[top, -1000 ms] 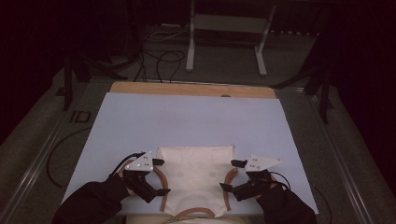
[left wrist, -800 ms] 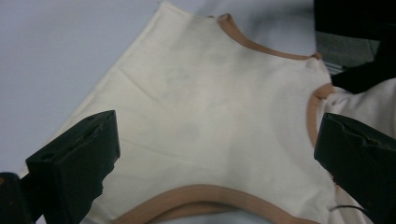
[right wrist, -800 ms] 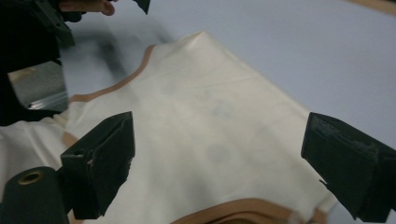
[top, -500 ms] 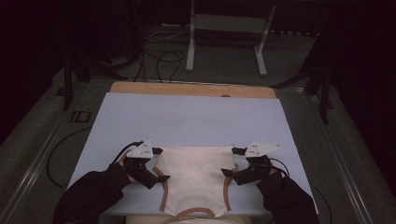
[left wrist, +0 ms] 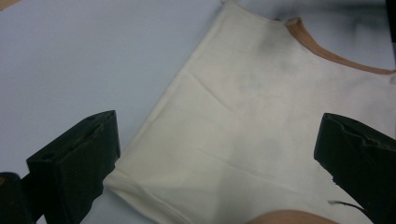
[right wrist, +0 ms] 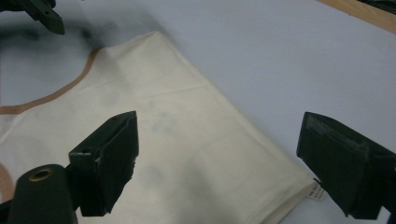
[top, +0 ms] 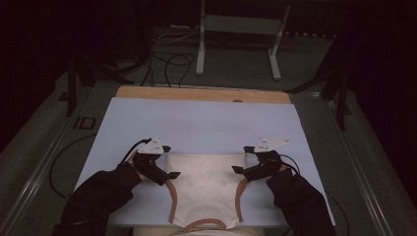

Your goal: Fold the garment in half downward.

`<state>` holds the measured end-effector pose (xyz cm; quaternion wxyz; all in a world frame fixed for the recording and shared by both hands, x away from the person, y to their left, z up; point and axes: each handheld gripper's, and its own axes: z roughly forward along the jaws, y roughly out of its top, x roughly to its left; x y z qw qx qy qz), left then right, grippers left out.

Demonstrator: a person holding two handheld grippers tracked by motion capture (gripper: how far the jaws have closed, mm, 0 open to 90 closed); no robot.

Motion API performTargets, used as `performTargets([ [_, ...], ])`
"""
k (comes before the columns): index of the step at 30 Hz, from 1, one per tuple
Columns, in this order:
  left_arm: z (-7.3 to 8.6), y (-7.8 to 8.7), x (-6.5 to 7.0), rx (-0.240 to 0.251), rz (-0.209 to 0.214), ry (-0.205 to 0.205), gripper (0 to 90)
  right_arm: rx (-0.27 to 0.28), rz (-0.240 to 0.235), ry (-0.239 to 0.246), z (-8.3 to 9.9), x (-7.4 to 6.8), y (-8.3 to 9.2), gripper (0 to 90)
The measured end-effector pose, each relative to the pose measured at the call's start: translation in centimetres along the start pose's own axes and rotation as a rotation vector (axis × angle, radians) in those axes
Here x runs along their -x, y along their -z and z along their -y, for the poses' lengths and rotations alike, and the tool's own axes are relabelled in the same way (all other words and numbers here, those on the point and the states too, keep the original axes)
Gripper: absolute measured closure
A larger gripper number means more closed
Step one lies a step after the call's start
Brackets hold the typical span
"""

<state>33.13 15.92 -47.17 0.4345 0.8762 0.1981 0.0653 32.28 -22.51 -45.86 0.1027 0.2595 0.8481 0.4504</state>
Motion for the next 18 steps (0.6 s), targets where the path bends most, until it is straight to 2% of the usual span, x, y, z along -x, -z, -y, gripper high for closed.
performTargets([
  [8, 0.2, -1.0, -2.0, -0.005, -0.007, 0.031, 1.4, -0.019, 0.016, -0.031, 0.3, 1.7, -1.2, 12.7],
  [12, 0.5, -1.6, -2.7, -0.029, -0.017, 0.043, 1.4, -0.04, 0.02, -0.06, 0.8, 2.2, -1.9, 11.7],
  [15, 0.7, -2.0, -3.1, -0.055, -0.016, 0.085, 1.4, -0.06, 0.025, -0.06, 1.0, 2.5, -2.3, 11.1],
  [18, 0.8, -2.4, -3.3, -0.074, -0.026, 0.094, 1.3, -0.067, 0.028, -0.074, 1.3, 2.9, -2.6, 11.0],
])
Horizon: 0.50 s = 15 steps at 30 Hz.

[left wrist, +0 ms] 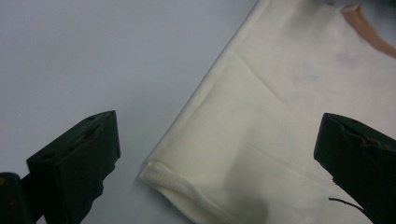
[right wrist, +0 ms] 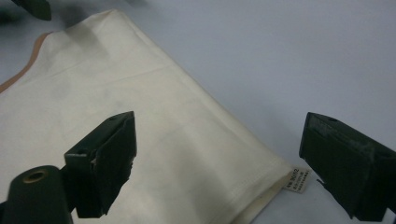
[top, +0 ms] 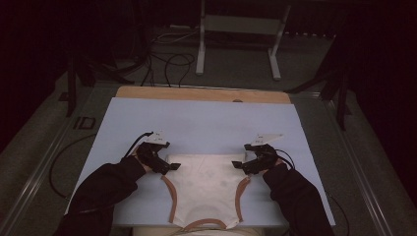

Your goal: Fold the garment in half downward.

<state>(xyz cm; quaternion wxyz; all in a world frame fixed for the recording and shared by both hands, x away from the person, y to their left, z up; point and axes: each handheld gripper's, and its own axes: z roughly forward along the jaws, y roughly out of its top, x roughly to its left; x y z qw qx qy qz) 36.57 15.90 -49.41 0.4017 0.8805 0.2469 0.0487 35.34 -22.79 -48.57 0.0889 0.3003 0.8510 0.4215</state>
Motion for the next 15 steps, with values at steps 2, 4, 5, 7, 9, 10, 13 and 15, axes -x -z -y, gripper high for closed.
performTargets([
  [2, 0.1, -0.3, -0.1, -0.008, 0.009, 0.001, 1.0, -0.006, 0.007, -0.002, 0.1, 0.2, -0.2, 11.0],
  [4, 0.1, -0.5, -0.1, -0.021, -0.01, -0.016, 1.1, -0.008, 0.005, -0.012, 0.1, 0.5, -0.4, 10.9],
  [5, 0.2, -0.6, -0.2, -0.026, -0.006, -0.011, 1.2, -0.012, 0.009, -0.017, 0.2, 0.5, -0.4, 10.7],
  [7, 0.3, -0.7, -0.5, -0.039, -0.018, 0.0, 2.2, -0.023, 0.016, -0.021, 0.3, 0.7, -0.7, 9.7],
  [9, 0.4, -0.9, -0.7, -0.047, -0.028, -0.002, 4.7, -0.044, 0.025, -0.017, 0.4, 0.8, -1.0, 9.7],
  [10, 0.5, -0.9, -0.8, -0.05, -0.028, -0.003, 5.6, -0.042, 0.022, -0.024, 0.5, 0.9, -1.1, 9.7],
  [13, 0.8, -0.9, -1.1, -0.055, -0.034, 0.002, 11.0, -0.057, 0.018, -0.033, 0.7, 1.1, -1.4, 9.7],
  [15, 0.9, -1.0, -1.1, -0.058, -0.023, 0.005, 13.5, -0.064, 0.021, -0.036, 0.8, 1.2, -1.6, 10.6],
])
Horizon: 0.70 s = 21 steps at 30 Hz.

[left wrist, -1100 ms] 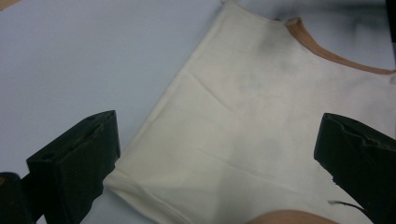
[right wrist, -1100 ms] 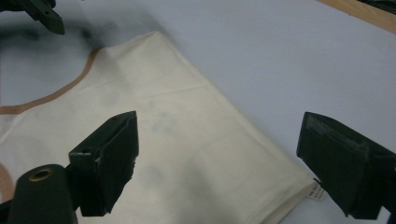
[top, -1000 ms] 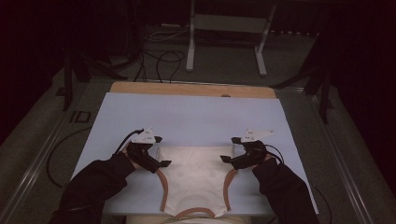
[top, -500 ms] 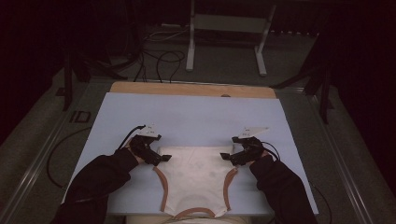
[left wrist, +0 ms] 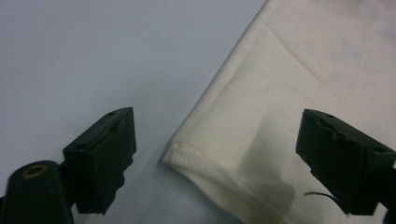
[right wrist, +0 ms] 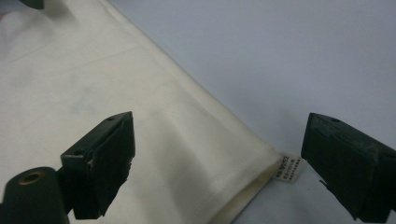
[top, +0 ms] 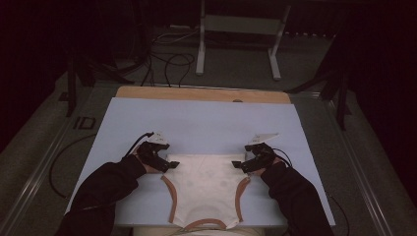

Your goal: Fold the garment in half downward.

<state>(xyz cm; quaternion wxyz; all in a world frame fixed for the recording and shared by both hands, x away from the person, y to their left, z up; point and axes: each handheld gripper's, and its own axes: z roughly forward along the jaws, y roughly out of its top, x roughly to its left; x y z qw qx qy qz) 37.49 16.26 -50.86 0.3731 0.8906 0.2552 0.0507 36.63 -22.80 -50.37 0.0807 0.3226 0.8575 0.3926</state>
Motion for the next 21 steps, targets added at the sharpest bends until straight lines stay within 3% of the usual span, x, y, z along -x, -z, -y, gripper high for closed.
performTargets([
  [4, 0.26, -0.25, 0.05, -0.028, 0.003, -0.019, 19.5, -0.033, 0.016, 0.001, 0.22, 0.19, -0.38, 16.5],
  [9, 0.59, -0.33, -0.1, -0.033, -0.03, -0.023, 27.7, -0.067, 0.015, 0.01, 0.43, 0.41, -0.65, 32.7],
  [17, 0.99, -0.4, -0.23, -0.045, -0.05, -0.025, 38.2, -0.109, 0.062, 0.027, 0.65, 0.18, -0.91, 55.4],
  [21, 0.89, -0.3, -0.05, -0.057, -0.038, -0.034, 41.7, -0.12, 0.066, 0.025, 0.57, 0.18, -0.8, 63.5],
])
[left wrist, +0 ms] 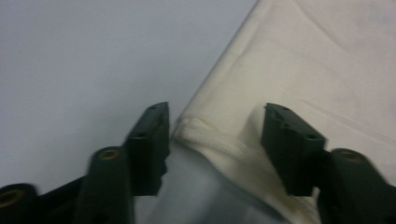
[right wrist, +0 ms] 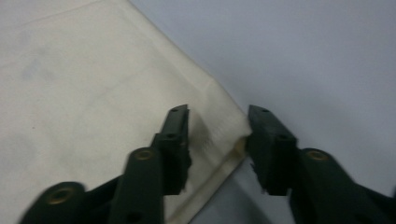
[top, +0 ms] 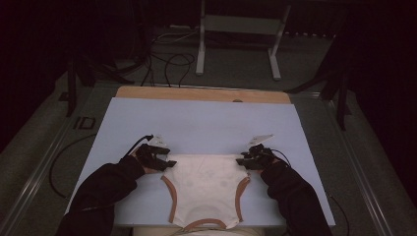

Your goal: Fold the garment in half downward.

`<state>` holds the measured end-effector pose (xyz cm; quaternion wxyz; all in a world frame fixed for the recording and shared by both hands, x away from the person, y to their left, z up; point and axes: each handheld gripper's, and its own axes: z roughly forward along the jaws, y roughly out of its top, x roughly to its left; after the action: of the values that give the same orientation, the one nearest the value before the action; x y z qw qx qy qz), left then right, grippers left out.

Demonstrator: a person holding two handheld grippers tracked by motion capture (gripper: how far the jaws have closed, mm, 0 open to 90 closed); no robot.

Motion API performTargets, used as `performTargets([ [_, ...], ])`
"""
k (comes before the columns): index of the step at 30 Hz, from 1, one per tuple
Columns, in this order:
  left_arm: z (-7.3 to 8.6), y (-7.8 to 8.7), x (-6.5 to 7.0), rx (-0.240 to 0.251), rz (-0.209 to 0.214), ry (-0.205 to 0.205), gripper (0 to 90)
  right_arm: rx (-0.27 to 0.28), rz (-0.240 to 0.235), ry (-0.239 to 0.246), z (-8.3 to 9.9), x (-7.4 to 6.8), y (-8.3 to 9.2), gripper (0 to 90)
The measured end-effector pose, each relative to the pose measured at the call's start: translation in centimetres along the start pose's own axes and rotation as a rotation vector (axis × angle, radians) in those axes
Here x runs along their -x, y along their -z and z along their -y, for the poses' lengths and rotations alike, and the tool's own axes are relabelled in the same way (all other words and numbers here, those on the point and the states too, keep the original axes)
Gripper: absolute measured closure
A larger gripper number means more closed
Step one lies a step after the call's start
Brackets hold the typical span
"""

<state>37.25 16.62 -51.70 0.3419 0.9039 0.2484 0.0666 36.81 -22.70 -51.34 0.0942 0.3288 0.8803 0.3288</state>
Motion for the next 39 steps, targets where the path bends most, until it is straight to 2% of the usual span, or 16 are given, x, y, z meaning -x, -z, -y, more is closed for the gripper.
performTargets([
  [1, 0.0, 0.0, 0.1, -0.003, 0.0, 0.002, 48.2, -0.002, 0.008, 0.012, 0.0, 0.0, 0.0, 69.2],
  [2, -0.1, 0.0, 0.1, -0.007, 0.003, 0.005, 49.6, -0.002, 0.009, 0.011, 0.1, 0.0, 0.1, 72.1],
  [4, -0.1, 0.2, -0.1, -0.011, 0.011, 0.009, 58.2, -0.005, -0.001, 0.004, 0.1, 0.0, 0.1, 78.6],
  [5, 0.0, 0.2, -0.1, -0.006, 0.02, 0.025, 62.7, -0.006, -0.007, -0.005, 0.1, 0.1, 0.1, 81.0],
  [7, 0.0, 0.2, -0.2, 0.002, 0.032, 0.032, 72.1, -0.005, -0.011, 0.0, 0.1, 0.1, 0.1, 83.6],
  [8, 0.1, 0.2, -0.3, 0.005, 0.057, 0.037, 78.9, -0.008, -0.011, 0.0, 0.0, 0.0, 0.1, 84.5],
  [10, 0.1, 0.2, -0.2, 0.009, 0.055, 0.032, 84.4, -0.01, -0.012, 0.005, -0.1, 0.0, 0.2, 85.2],
  [15, -0.2, 0.6, -0.5, 0.039, 0.066, 0.067, 86.0, 0.002, -0.009, -0.001, -0.4, 0.3, 0.4, 85.6],
  [19, -0.6, 1.0, -0.8, 0.047, 0.042, 0.068, 86.1, 0.019, 0.0, -0.003, -1.0, 0.8, 0.6, 85.7],
  [24, -1.1, 1.2, -1.6, 0.07, 0.043, 0.09, 86.2, 0.026, 0.008, -0.007, -2.1, 1.3, 0.6, 85.8],
  [31, -1.9, 1.1, -2.5, 0.098, -0.023, 0.087, 86.1, 0.046, 0.035, -0.011, -3.4, 2.2, 0.7, 85.8],
  [36, -2.5, 0.7, -3.2, 0.108, -0.064, 0.076, 85.9, 0.053, 0.045, -0.032, -3.9, 3.0, 0.5, 85.8],
  [39, -2.9, 0.5, -3.6, 0.112, -0.09, 0.093, 85.9, 0.055, 0.053, -0.045, -4.3, 3.5, 0.2, 85.8],
])
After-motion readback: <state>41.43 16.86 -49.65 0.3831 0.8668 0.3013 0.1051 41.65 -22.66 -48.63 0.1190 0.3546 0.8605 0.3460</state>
